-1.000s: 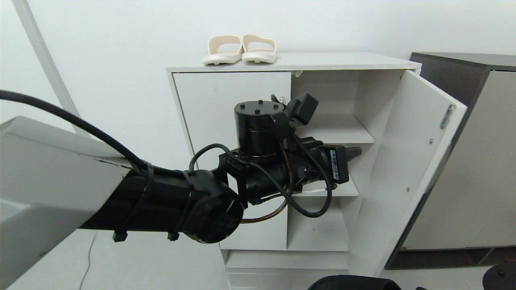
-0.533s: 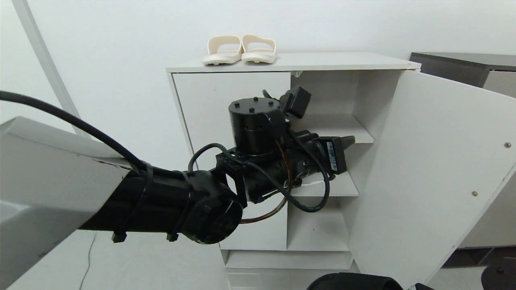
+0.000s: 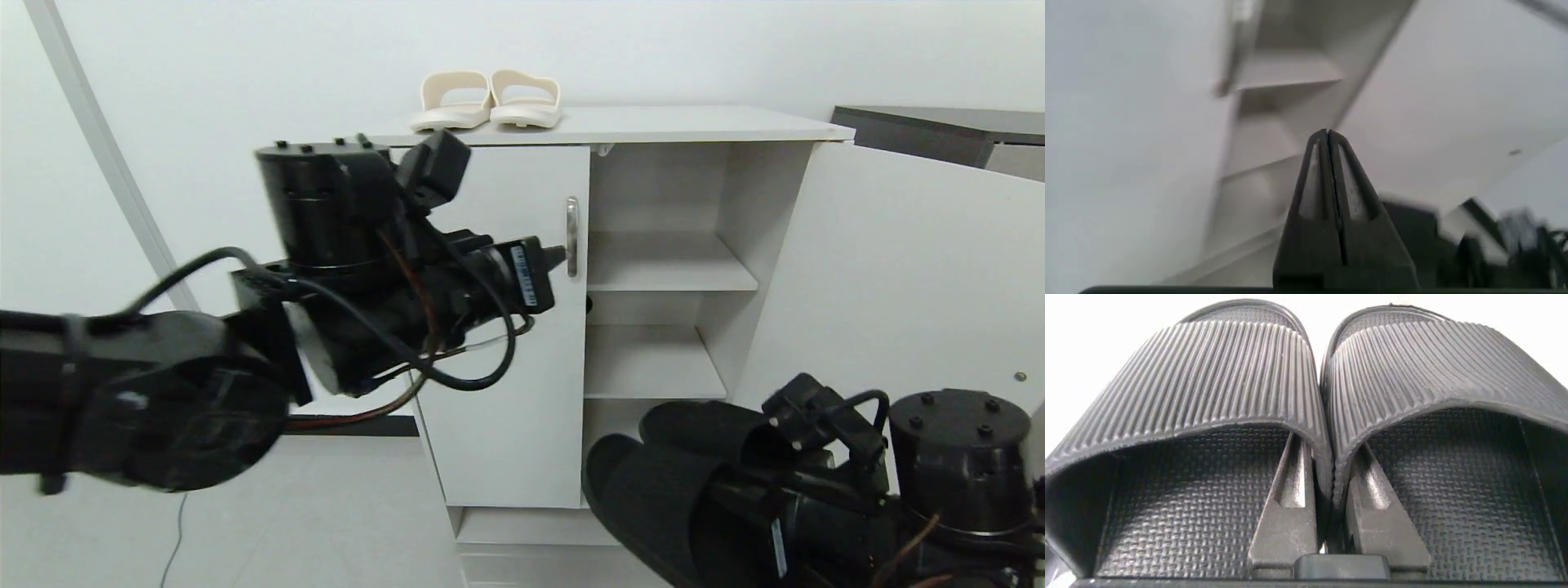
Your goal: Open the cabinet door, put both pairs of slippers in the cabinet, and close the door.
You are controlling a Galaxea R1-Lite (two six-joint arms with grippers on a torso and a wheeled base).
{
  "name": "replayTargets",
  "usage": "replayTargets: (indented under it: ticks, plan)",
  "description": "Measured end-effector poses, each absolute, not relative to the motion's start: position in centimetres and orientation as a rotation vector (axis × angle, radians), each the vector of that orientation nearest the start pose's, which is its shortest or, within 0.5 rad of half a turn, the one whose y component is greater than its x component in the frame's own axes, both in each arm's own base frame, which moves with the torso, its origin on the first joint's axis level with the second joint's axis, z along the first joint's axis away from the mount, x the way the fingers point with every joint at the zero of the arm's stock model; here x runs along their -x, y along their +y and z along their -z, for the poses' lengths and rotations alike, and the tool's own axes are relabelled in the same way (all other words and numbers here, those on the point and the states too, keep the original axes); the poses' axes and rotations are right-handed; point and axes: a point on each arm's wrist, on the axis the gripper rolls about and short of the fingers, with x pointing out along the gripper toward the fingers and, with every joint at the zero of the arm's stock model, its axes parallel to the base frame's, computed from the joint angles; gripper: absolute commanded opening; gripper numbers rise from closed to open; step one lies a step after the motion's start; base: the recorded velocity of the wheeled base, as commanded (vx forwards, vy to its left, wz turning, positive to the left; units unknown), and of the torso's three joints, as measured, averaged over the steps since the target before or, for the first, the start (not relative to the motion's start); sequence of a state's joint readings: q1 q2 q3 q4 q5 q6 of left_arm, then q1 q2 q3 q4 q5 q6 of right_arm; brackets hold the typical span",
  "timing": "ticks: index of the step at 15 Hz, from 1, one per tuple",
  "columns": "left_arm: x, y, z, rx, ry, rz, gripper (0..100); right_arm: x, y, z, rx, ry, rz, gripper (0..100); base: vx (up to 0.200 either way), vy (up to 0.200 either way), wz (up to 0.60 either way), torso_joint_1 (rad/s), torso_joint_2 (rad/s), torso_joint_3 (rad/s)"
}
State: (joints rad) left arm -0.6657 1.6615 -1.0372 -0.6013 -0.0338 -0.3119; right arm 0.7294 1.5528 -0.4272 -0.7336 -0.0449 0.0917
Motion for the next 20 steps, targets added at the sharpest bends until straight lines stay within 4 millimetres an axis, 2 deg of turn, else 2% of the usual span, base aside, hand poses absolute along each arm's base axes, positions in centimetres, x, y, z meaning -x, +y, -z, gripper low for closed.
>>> replayTargets:
  ticks: [4,7,8,10,12,14,15,17,20]
  plan:
    - [-17.9,-12.3,-27.5,0.165,0.134,0.376,0,-21.3,17.6,-13.5,0.019,0.257,-0.373,0,0.000,0.000,0.00,0.000,0.00,0.000]
    - [-12.7,-6.2,-27.3,0.098,0.063,0.149,0,-23.5,18.8,-12.4,0.012,0.215,-0.222,0,0.000,0.000,0.00,0.000,0.00,0.000]
    - [-10.9,-4.3,-26.4,0.087,0.045,0.067,0,-23.9,19.1,-12.0,0.014,0.224,-0.218,0,0.000,0.000,0.00,0.000,0.00,0.000]
    - [-7.2,-1.3,-22.5,0.061,0.053,-0.108,0,-24.2,19.4,-11.3,0.022,0.240,-0.216,0,0.000,0.000,0.00,0.000,0.00,0.000]
    - [-4.1,0.2,-18.2,0.050,0.061,-0.247,0,-24.3,19.6,-10.8,0.028,0.251,-0.217,0,0.000,0.000,0.00,0.000,0.00,0.000]
    - [-1.7,0.8,-13.5,0.036,0.085,-0.349,0,-24.3,19.7,-10.5,0.034,0.258,-0.220,0,0.000,0.000,0.00,0.000,0.00,0.000]
    - [-0.8,0.8,-11.8,0.030,0.099,-0.358,0,-24.3,19.8,-10.4,0.036,0.262,-0.219,0,0.000,0.000,0.00,0.000,0.00,0.000]
    - [0.6,0.7,-9.4,0.011,0.109,-0.313,0,-24.3,19.9,-10.2,0.040,0.267,-0.224,0,0.000,0.000,0.00,0.000,0.00,0.000]
    - [1.8,0.2,-8.3,-0.025,0.017,-0.069,0,-24.1,20.2,-10.1,0.042,0.271,-0.233,0,0.000,0.000,0.00,0.000,0.00,0.000]
